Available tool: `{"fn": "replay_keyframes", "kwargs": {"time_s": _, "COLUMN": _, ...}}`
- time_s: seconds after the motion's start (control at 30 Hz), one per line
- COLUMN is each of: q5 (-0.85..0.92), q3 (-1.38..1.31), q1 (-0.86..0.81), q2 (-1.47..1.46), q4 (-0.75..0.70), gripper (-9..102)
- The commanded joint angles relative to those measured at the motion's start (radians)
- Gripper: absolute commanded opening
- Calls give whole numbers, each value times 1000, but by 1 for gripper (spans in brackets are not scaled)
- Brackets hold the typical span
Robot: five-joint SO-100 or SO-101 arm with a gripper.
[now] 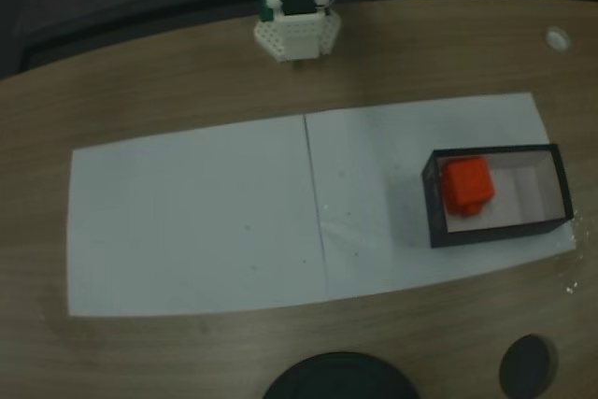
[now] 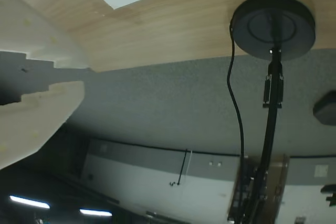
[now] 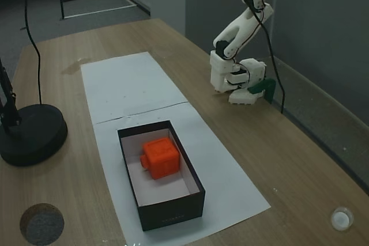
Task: Grab a orange square and put it in the box.
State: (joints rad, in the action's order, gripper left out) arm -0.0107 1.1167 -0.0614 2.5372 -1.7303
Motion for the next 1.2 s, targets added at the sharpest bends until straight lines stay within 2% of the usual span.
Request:
{"fn": "replay_keyframes", "kwargs": {"time_s": 0.0, "q5": 28, "q3": 103, "q1": 71, "q2": 172, "q4": 25, "gripper": 0}}
{"fn": "replay_keyframes", "kwargs": {"time_s": 0.1, "q5": 64, "q3": 213, "q1": 129, "q2": 299, "q4": 55, "gripper": 0}}
{"fn": "replay_keyframes", "kwargs": {"time_s": 0.73, "q5": 158, "q3": 868, "q1": 127, "q2": 923, "q4": 319, "gripper": 0}}
{"fn": "replay_keyframes", "kwargs": {"time_s": 0.9, "q5": 146, "q3": 957, "q1": 101, "q2": 939, "q4": 342, "gripper": 0}}
{"fn": "replay_keyframes", "kwargs": {"time_s": 1.17, "q5": -9, "q3": 1255, "q1": 74, "q2": 937, "q4": 520, "gripper": 0}}
